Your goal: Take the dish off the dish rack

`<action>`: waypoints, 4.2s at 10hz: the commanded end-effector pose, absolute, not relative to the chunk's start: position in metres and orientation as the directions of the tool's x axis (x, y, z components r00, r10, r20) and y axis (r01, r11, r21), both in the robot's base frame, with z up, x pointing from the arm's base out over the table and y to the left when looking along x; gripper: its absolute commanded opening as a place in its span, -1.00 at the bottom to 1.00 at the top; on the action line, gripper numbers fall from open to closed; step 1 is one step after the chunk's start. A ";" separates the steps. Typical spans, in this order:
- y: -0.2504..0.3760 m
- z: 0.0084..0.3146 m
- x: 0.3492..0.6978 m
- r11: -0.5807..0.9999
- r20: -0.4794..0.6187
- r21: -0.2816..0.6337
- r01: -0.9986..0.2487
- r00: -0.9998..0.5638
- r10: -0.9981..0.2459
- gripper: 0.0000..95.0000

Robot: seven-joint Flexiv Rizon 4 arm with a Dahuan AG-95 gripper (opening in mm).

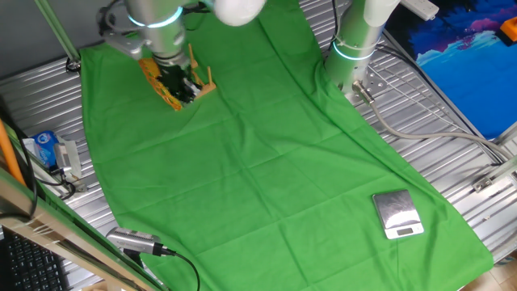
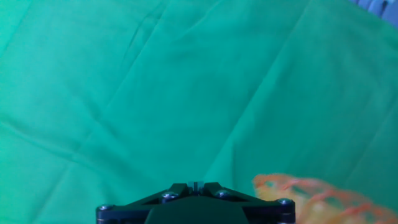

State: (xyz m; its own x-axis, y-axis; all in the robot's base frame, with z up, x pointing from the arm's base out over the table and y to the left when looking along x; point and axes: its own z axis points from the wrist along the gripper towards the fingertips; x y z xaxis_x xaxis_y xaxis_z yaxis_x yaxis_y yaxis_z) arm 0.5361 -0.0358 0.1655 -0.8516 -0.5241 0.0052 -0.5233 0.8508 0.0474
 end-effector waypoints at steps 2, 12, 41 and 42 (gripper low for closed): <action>-0.056 0.173 0.563 0.811 0.029 0.073 -0.581 -0.812 -0.584 -1.00; -0.055 0.152 0.564 0.779 0.061 0.133 -0.612 -0.780 -0.623 -1.00; -0.029 0.105 0.566 0.706 0.103 0.220 -0.673 -0.704 -0.703 -0.20; -0.029 0.104 0.566 0.705 0.104 0.219 -0.675 -0.702 -0.704 -0.20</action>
State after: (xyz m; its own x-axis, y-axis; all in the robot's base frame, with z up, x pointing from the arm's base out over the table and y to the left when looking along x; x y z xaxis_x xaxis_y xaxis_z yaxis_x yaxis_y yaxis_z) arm 0.5668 -0.0287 0.1035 -0.6993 -0.7072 0.1041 -0.6769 0.7019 0.2215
